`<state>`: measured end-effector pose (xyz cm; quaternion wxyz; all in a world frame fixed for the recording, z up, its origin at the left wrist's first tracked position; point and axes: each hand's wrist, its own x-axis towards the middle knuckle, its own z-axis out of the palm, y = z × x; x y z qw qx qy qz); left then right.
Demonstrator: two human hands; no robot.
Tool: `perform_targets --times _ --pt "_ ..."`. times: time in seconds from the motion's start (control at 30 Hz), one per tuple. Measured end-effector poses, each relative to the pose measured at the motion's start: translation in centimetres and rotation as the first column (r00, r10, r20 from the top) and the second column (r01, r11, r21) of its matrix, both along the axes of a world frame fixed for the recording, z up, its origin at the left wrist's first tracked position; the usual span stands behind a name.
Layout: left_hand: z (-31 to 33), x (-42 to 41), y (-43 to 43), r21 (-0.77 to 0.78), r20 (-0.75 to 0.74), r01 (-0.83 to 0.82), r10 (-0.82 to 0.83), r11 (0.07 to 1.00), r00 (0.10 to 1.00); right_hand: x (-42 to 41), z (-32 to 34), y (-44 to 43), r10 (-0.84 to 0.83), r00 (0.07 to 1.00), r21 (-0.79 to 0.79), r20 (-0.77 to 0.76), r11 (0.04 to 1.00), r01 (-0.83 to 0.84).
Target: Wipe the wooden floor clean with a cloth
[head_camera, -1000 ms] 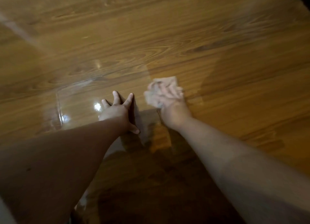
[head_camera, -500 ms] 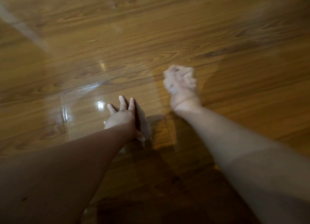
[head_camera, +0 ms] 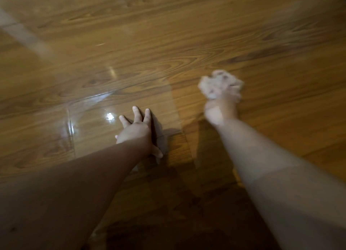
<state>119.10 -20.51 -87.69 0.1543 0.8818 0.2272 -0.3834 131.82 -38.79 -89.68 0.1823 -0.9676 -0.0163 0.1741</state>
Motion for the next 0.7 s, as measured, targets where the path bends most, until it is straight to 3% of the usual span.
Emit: perform_targets --times 0.03,0.1,0.17,0.27,0.37,0.43,0.47,0.53,0.6,0.67,0.7 --pt "0.1 0.0 -0.1 0.003 0.003 0.005 -0.005 1.0 1.0 -1.8 0.2 1.8 0.18 0.984 0.038 0.012 0.983 -0.181" --pt "-0.1 -0.1 -0.1 0.016 0.021 0.017 -0.017 1.0 1.0 -4.7 0.4 4.5 0.507 0.861 0.123 -0.046 0.858 -0.498" --pt "-0.1 -0.1 -0.1 0.015 0.033 0.01 -0.011 1.0 0.999 -5.0 1.0 4.0 0.647 0.757 0.192 -0.085 0.757 -0.625" --pt "-0.2 -0.8 0.3 0.005 0.076 0.012 -0.012 1.0 0.997 -1.9 0.8 -0.4 0.47 0.883 0.12 -0.005 0.876 -0.466" --pt "-0.3 -1.8 0.5 0.04 0.129 0.039 -0.044 0.998 0.991 1.9 0.5 -6.9 0.112 0.994 -0.103 -0.005 0.988 -0.112" --pt "-0.6 -2.8 0.6 0.072 0.201 0.039 -0.052 0.997 0.978 2.4 1.0 -9.2 -0.197 0.979 -0.156 -0.053 0.97 0.186" --pt "-0.6 -3.1 0.6 0.063 0.269 -0.005 -0.012 0.998 0.963 2.0 1.0 -8.9 -0.242 0.969 -0.141 -0.041 0.962 0.234" --pt "-0.3 -3.4 0.5 -0.034 0.416 -0.172 0.17 0.985 0.893 -0.2 1.4 -6.0 -0.124 0.989 -0.022 -0.081 0.992 0.122" --pt "0.0 -3.1 0.3 -0.138 0.563 -0.23 0.268 0.963 0.782 -4.1 1.7 -0.8 0.021 0.982 0.261 -0.186 0.965 0.029" --pt "0.5 -2.7 0.1 -0.145 0.655 -0.157 0.213 0.977 0.725 -7.5 2.1 3.7 0.18 0.976 0.526 -0.119 0.846 -0.092" --pt "0.7 -2.6 0.4 -0.121 0.654 -0.12 0.17 0.985 0.737 -8.3 3.2 5.6 0.208 0.961 0.639 -0.185 0.768 -0.043"
